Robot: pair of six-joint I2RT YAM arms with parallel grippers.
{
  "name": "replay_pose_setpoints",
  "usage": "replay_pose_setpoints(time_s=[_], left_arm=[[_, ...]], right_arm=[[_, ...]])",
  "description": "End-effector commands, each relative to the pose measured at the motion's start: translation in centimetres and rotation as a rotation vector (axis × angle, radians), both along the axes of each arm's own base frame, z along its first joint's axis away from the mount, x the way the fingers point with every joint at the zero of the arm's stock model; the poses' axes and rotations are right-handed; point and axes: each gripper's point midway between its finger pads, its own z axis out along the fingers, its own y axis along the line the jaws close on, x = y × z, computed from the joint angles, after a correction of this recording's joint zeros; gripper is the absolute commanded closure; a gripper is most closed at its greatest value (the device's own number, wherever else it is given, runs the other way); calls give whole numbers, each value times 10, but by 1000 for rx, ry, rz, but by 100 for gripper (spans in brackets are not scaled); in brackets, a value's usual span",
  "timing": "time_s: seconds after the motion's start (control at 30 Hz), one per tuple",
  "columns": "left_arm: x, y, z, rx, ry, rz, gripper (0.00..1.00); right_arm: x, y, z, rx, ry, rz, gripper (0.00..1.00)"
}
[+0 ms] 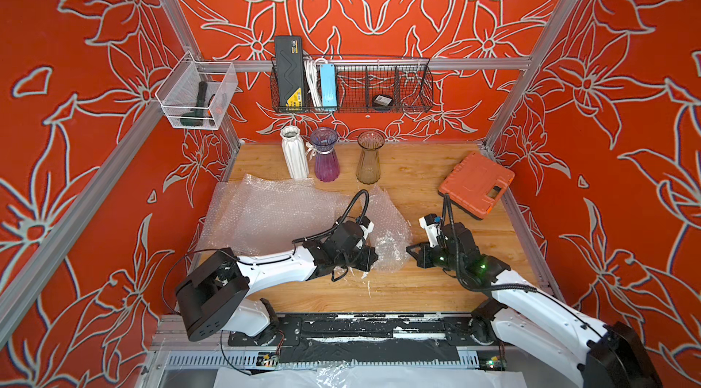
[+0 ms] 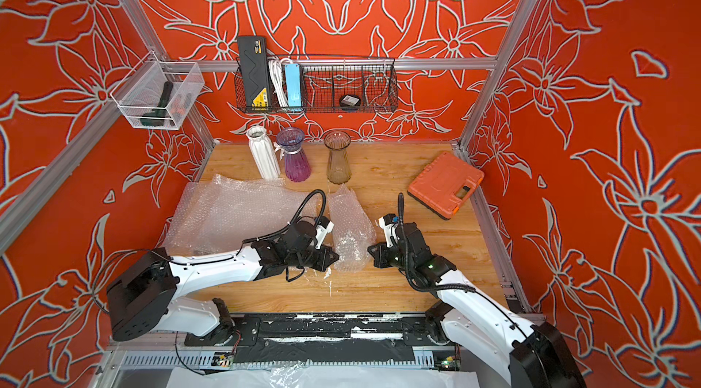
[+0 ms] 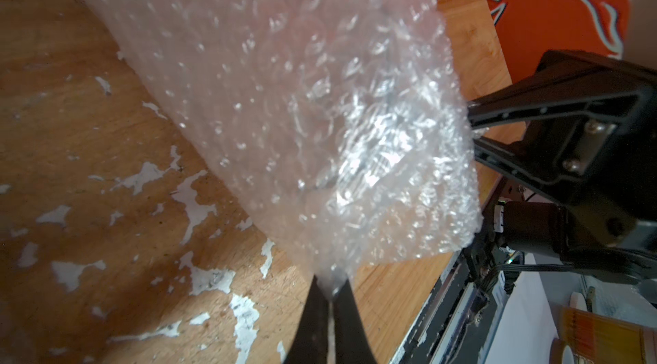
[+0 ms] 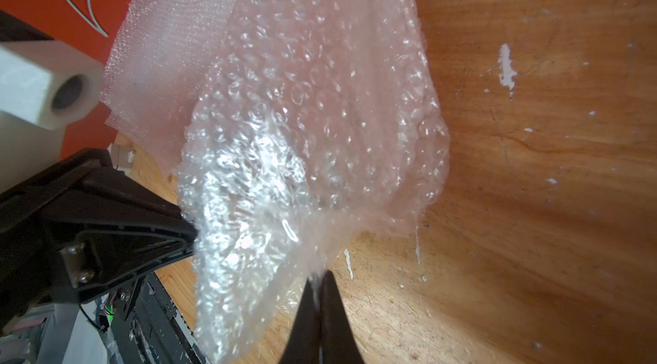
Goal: Unwrap the vase from the bubble wrap
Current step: Unwrap the bubble wrap at the center of the board.
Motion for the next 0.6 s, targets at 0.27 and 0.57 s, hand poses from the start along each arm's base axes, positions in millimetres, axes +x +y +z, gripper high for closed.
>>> replay_pose_setpoints(time_s=[0.27, 0.57], left_arm=[[26, 54, -2, 156, -84, 145, 100], [12, 61, 3, 122, -63, 98, 79]], right_arm=[[-8, -44, -18, -107, 16, -195, 100], [-17, -48, -18, -101, 41, -201, 83]])
